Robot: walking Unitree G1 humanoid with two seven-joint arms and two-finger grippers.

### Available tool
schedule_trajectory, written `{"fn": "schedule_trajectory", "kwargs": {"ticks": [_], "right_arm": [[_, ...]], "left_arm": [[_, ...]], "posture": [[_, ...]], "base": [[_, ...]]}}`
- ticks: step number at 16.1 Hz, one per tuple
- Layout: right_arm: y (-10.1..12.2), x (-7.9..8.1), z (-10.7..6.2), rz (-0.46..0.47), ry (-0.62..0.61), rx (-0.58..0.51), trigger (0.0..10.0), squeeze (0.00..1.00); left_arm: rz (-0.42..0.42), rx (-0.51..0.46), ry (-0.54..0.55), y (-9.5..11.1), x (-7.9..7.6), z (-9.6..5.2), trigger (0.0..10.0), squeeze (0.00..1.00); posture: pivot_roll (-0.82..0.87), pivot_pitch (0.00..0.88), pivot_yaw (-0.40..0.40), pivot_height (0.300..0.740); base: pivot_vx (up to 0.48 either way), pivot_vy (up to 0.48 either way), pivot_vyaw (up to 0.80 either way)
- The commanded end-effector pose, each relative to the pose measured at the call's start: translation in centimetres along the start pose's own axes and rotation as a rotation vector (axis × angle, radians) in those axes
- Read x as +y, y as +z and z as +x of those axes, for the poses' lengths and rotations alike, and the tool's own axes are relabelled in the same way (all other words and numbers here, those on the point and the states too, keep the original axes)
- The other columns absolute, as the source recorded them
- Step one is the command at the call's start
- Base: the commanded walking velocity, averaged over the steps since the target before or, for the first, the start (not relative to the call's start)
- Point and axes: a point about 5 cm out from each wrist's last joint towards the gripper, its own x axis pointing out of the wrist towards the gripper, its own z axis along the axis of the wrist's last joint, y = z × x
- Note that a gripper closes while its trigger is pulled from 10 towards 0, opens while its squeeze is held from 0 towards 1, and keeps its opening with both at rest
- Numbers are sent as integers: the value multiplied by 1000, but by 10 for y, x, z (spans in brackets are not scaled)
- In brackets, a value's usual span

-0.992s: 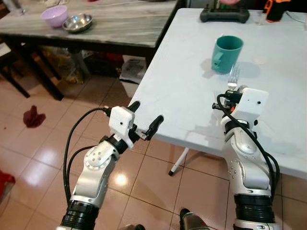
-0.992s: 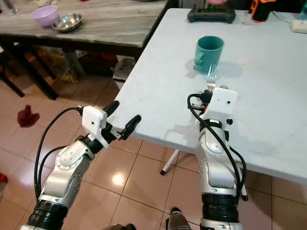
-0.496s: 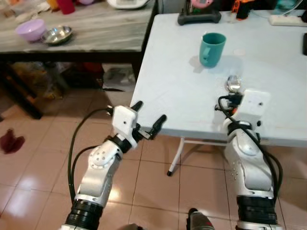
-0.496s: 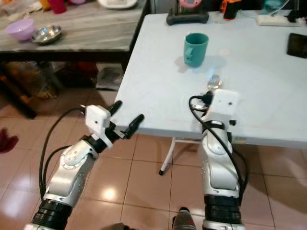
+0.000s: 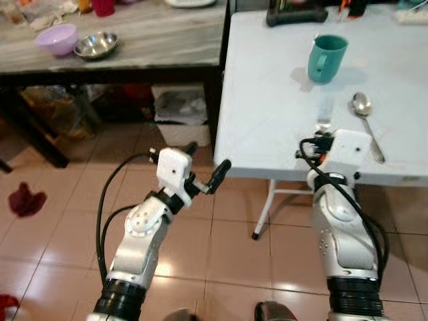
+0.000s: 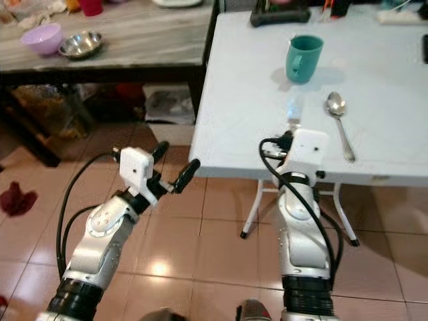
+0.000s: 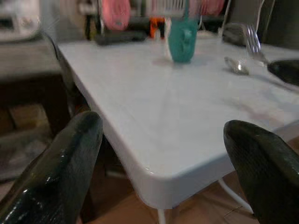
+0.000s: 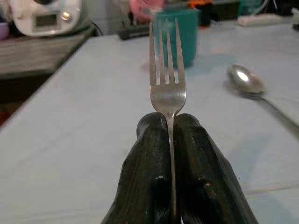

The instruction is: Setting the table

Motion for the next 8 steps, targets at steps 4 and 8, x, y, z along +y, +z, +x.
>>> {"fn": "schedule_trajectory", "kwargs": {"ticks": [4, 8], "right_arm": [[3, 12, -1, 12, 38, -22, 10000, 0], [0, 12, -3, 14, 36, -20, 10000, 0]], "left_arm": [[12, 33, 61, -8, 10, -8, 10000, 0], [12, 38, 69, -10, 9, -7, 10000, 0]], "posture": [[-198, 112, 130, 740], [-202, 113, 136, 740]], "base": [[0, 435, 0], [0, 454, 0]]}}
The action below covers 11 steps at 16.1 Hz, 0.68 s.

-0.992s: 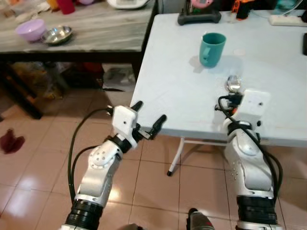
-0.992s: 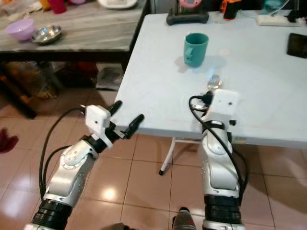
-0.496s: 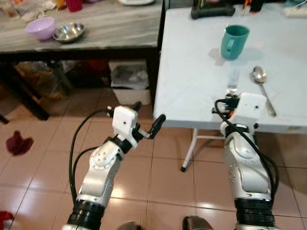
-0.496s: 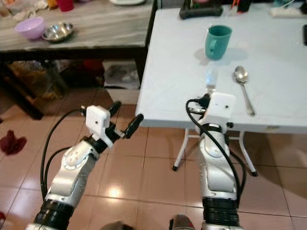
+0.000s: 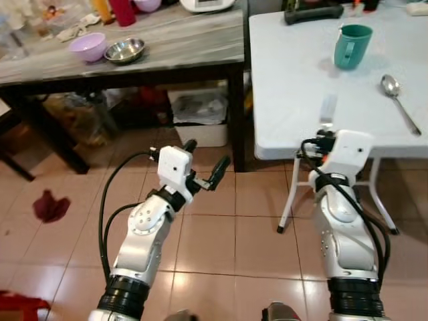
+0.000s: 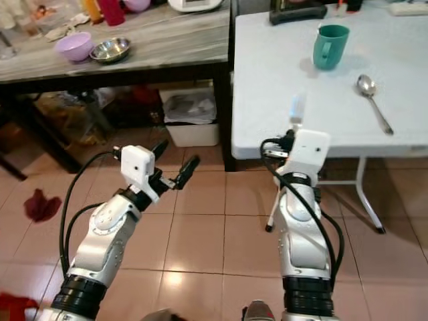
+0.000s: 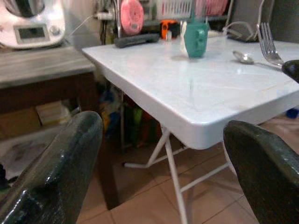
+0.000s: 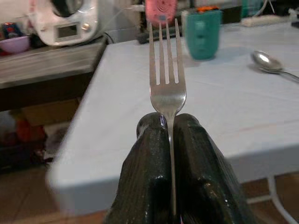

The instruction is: Setting the table

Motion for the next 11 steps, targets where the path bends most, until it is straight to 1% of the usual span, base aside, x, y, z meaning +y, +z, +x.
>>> {"fn": "schedule_trajectory", "kwargs": {"ticks": [1, 5, 8, 9, 11], "right_arm": [[0, 14, -2, 15, 39, -3, 10000, 0], [0, 13, -2, 16, 38, -7, 10000, 0], [-2, 17, -3, 18, 46, -6, 10000, 0], [-2, 18, -3, 19, 48, -6, 10000, 0], [-2, 18, -2, 17, 50, -8, 10000, 0]], "left_arm": [[20, 30, 31, -5, 10, -8, 10000, 0], [18, 25, 30, -6, 7, -5, 10000, 0], [16, 24, 29, -6, 6, -3, 10000, 0], [10, 7, 50, -4, 7, -2, 10000, 0], [-2, 12, 60, -5, 9, -2, 10000, 0]], "posture": [[-202, 113, 136, 740], [-203, 109, 140, 740], [-201, 110, 142, 740], [-199, 110, 143, 740], [-199, 110, 143, 740]], "base": [[0, 450, 0], [0, 446, 0], [0, 442, 0], [0, 0, 0], [0, 0, 0]]}}
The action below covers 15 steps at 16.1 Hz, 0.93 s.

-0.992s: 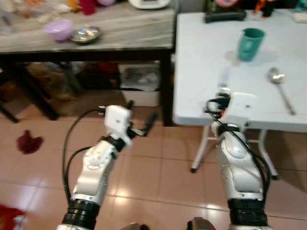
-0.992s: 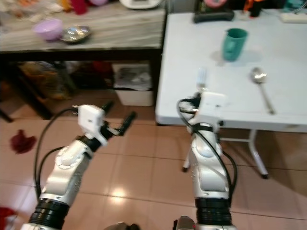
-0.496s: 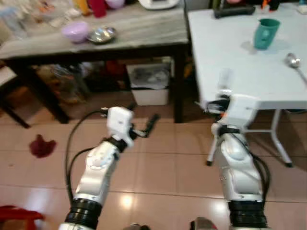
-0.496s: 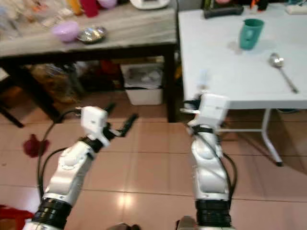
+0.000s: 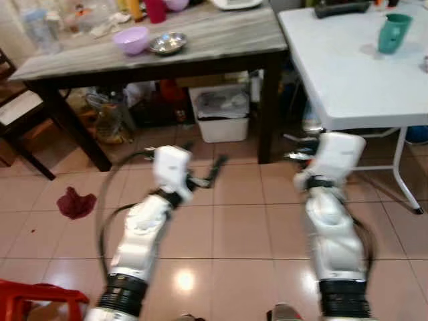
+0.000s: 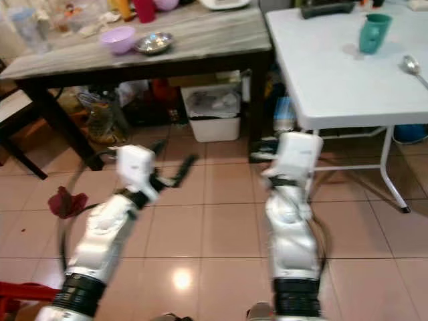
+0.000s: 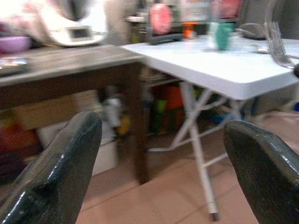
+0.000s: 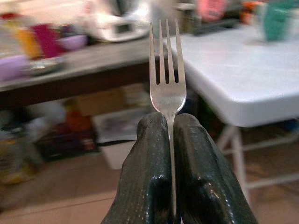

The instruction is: Setting the table

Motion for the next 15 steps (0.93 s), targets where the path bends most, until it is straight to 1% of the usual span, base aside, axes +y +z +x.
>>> {"fn": "schedule_trajectory", "kwargs": {"ticks": [1, 2, 5, 10, 15], "right_arm": [[3, -5, 2, -11, -13, -18, 10000, 0], [3, -5, 2, -14, -13, -20, 10000, 0], [3, -5, 2, -19, -10, -23, 10000, 0], [2, -5, 3, -23, -7, -23, 10000, 0], [2, -4, 2, -23, -2, -24, 10000, 0]], "left_arm": [[-36, -2, -5, 0, 0, -1, 10000, 0], [-62, -10, -2, 1, 1, -1, 10000, 0], [-54, -9, 9, 1, 4, -2, 10000, 0], [-75, -9, -5, 0, 2, -2, 10000, 0], [-79, -8, -15, 0, 0, -2, 10000, 0]], "posture": [[-198, 111, 142, 740], [-199, 110, 140, 740], [-200, 111, 138, 740], [-202, 110, 142, 740], [-202, 111, 145, 740]], "base": [[0, 0, 0], [0, 0, 0], [294, 0, 0], [330, 0, 0], [337, 0, 0]]}}
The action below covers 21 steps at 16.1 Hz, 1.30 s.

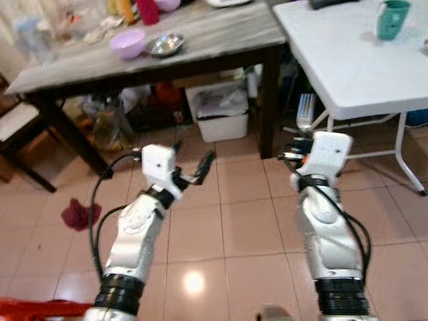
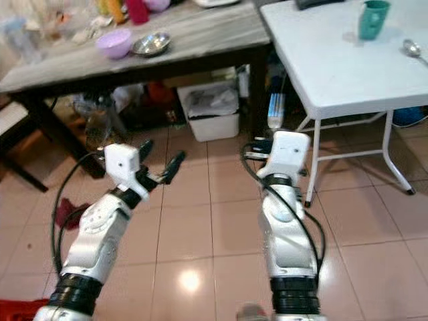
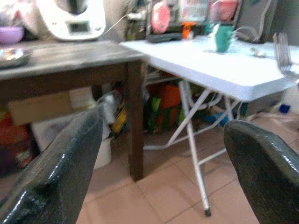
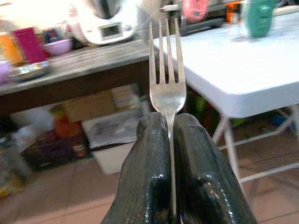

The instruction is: Setting the table

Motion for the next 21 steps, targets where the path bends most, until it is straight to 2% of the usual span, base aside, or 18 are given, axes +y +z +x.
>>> {"fn": "schedule_trajectory", "kwargs": {"ticks": [1, 7, 10, 12, 13, 15, 19, 21], "right_arm": [[1, 2, 0, 5, 10, -7, 10000, 0], [2, 3, -1, -2, 26, -13, 10000, 0], [1, 0, -3, -5, 23, -8, 10000, 0], [-2, -6, -8, -15, 19, 2, 10000, 0], [-3, -7, -9, -18, 19, 3, 10000, 0], [-5, -16, -17, -72, 30, 4, 10000, 0], [-6, -26, -28, -112, 38, 3, 10000, 0], [-7, -29, -33, -116, 48, 8, 10000, 0]], "left_arm": [[9, 14, -9, -2, 1, -4, 10000, 0], [12, 18, -6, -2, 0, -4, 10000, 0], [64, 46, 55, -7, 9, -9, 10000, 0], [140, 80, 154, -11, 29, -19, 10000, 0], [158, 86, 174, -12, 34, -22, 10000, 0], [200, 108, 282, -11, 54, -35, 10000, 0], [241, 144, 376, -15, 69, -58, 10000, 0], [251, 157, 401, -17, 72, -66, 10000, 0]], "posture": [[-201, 110, 146, 740], [-202, 115, 143, 740], [-207, 123, 142, 740], [-209, 127, 142, 740], [-209, 127, 142, 740], [-211, 130, 142, 740], [-215, 137, 142, 740], [-213, 141, 140, 740]], "base": [[480, 0, 0], [479, 0, 0], [419, 0, 0], [371, 0, 0], [345, 0, 0], [139, 0, 0], [0, 0, 0], [0, 0, 0]]}}
